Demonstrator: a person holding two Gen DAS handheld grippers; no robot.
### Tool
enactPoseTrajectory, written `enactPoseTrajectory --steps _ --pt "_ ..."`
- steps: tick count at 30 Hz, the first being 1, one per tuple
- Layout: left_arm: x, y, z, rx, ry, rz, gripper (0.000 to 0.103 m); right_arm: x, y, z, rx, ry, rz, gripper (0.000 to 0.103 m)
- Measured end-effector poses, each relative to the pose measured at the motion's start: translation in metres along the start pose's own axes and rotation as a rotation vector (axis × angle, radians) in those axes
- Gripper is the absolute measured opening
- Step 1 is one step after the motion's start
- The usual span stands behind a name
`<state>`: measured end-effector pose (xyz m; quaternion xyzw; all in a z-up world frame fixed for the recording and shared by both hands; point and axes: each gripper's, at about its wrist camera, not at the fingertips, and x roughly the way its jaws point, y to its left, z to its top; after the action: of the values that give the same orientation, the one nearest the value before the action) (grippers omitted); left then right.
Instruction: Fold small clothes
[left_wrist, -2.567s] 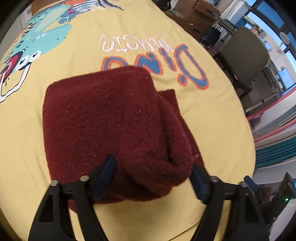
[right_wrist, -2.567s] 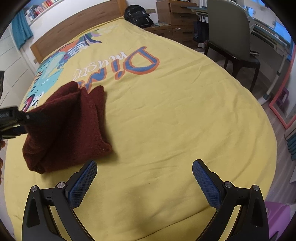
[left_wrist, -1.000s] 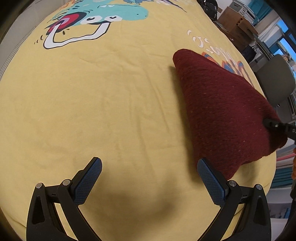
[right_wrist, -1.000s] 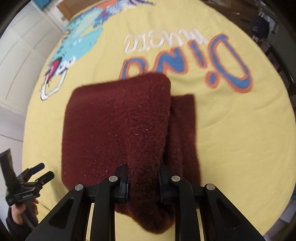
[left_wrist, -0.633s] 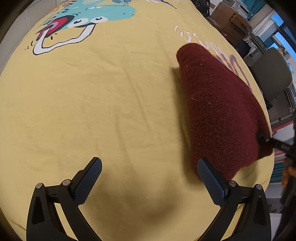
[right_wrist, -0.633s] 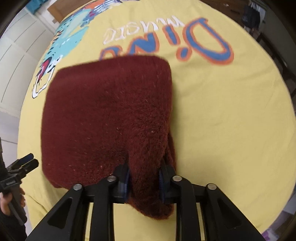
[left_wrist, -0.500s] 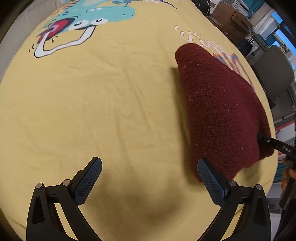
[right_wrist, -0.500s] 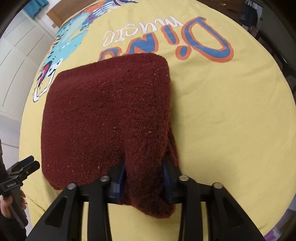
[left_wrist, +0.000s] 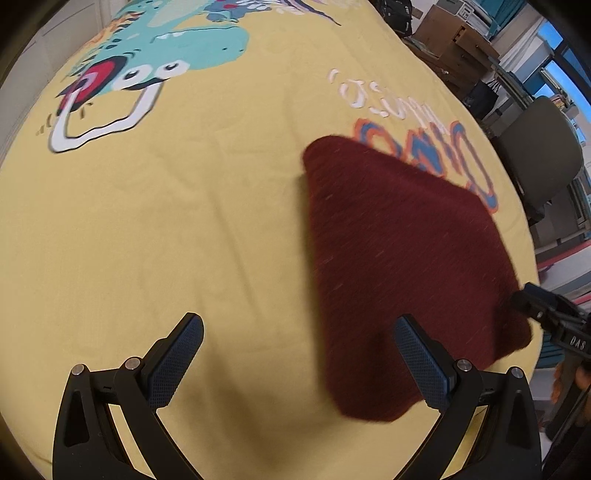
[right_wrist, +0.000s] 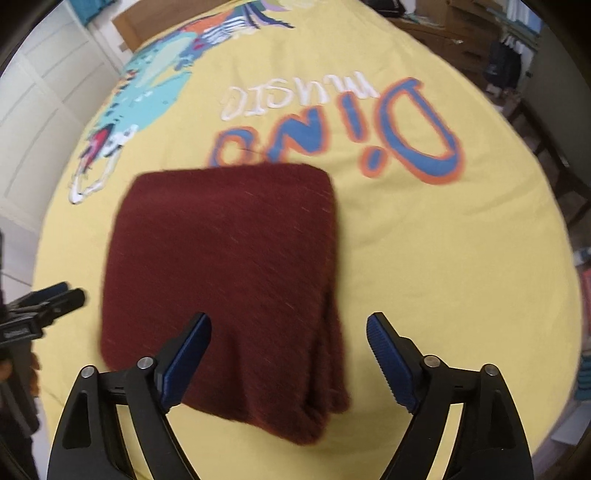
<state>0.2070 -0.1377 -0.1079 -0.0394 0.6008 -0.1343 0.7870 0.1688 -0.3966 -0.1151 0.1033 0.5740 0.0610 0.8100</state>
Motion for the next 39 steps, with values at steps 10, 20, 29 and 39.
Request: enactPoseTrajectory --steps 10,20,29,39 --pt "0.058 -0.035 0.023 0.002 0.099 0.001 0.102 0.057 -0.002 0.009 0.03 0.105 0.022 0.102" --pt "0.083 -0.039 -0.002 0.009 0.053 0.01 0.103 0.084 -0.023 -0.007 0.096 0.098 0.127 0.102" --pt "0.083 -0.045 -0.004 0.043 0.047 -0.025 0.083 0.086 -0.022 -0.012 0.145 0.113 0.209 0.07" --pt "0.053 -0.05 0.007 0.1 0.012 -0.101 0.046 0.048 0.012 -0.006 0.053 0.062 0.121 0.041"
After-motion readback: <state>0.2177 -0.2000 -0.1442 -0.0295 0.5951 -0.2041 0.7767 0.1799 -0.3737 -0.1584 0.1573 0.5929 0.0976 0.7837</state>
